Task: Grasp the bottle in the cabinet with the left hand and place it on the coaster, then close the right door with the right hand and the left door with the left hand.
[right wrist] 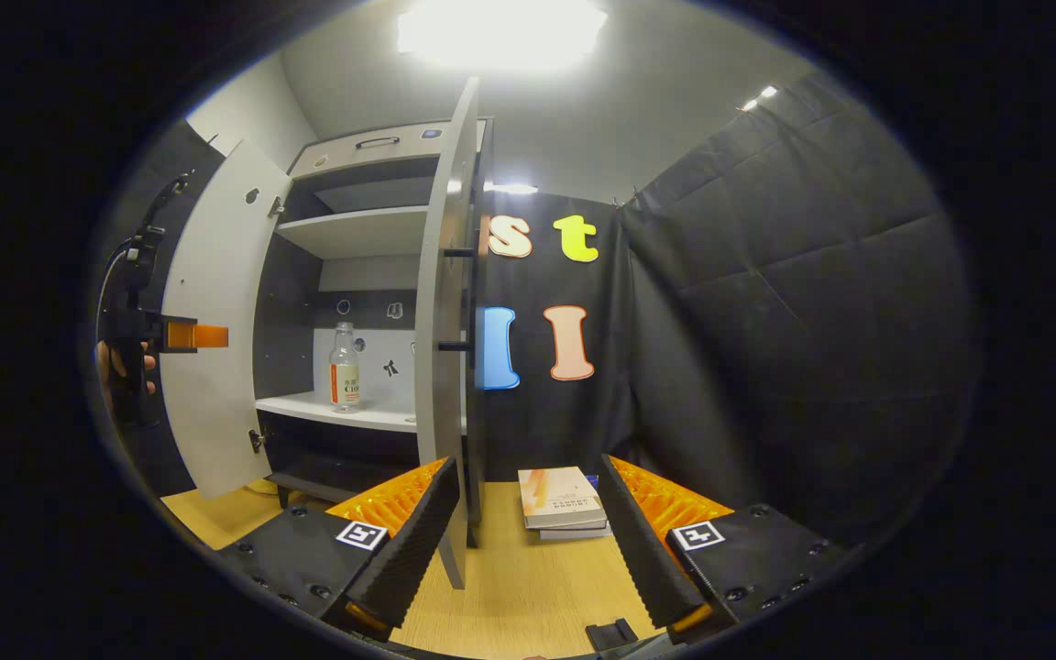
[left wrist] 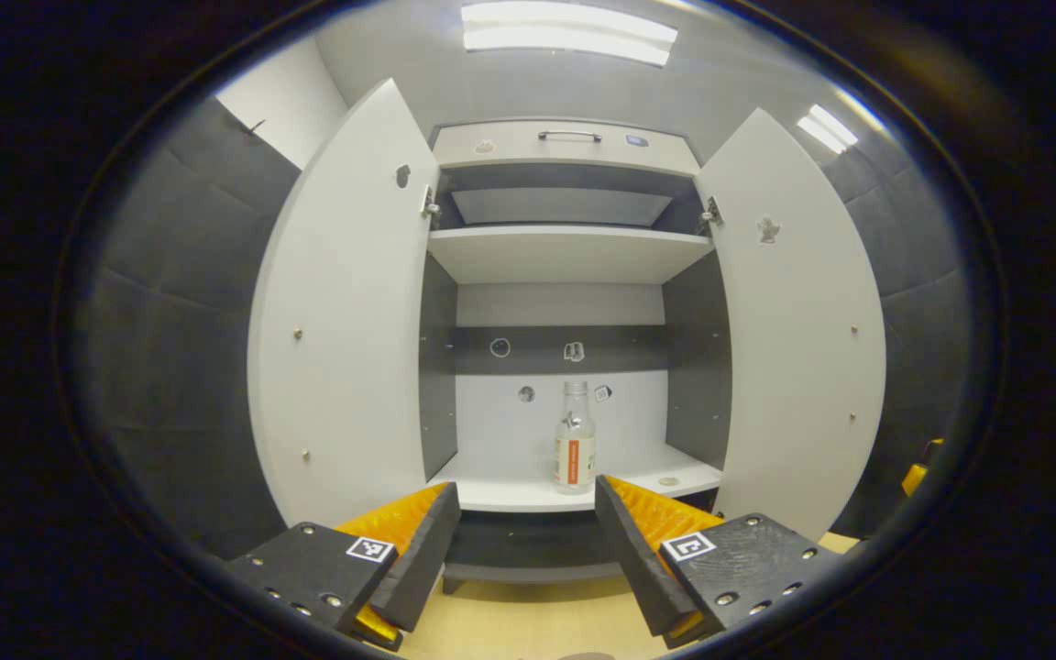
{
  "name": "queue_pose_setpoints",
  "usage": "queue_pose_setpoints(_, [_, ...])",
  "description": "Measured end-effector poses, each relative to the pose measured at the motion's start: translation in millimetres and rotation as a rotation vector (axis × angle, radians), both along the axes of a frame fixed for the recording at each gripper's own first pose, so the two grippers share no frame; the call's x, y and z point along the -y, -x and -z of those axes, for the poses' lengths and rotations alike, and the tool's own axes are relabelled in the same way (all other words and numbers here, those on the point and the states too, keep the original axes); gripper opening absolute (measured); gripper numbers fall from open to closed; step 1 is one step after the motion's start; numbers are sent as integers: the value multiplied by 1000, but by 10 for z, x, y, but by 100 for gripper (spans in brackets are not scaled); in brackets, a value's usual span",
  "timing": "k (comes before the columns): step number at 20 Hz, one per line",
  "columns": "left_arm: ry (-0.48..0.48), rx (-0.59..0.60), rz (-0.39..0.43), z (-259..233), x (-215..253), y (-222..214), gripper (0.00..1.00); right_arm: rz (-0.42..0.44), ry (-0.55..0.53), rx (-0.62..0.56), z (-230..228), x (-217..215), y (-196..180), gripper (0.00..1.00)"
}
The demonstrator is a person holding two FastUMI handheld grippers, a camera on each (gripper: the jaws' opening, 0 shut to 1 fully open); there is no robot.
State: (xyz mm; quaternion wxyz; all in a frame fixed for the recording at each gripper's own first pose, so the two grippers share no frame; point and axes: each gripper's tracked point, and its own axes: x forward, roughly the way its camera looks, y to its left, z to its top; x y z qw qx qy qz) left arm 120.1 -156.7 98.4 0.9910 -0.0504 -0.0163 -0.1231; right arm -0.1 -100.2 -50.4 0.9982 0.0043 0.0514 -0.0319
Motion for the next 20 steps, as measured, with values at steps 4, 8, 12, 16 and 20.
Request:
queue_pose_setpoints(4, [-4,-5,57,-54,181,-531,91,53,4,-9,14,48,-86,97])
queue_pose_setpoints(8, [16,0,114,-116,363,-1007,90,115,10,-19,67,107,-207,96])
queue_pose_setpoints(12, [20,14,171,-196,598,-1399,90,168,22,-33,130,156,-298,97])
queue_pose_setpoints(16, [27,12,226,-209,833,-1777,90,219,38,-41,155,231,-377,97])
queue_pose_setpoints(20, [41,3,263,-199,1049,-2143,90,265,41,-62,217,278,-401,97])
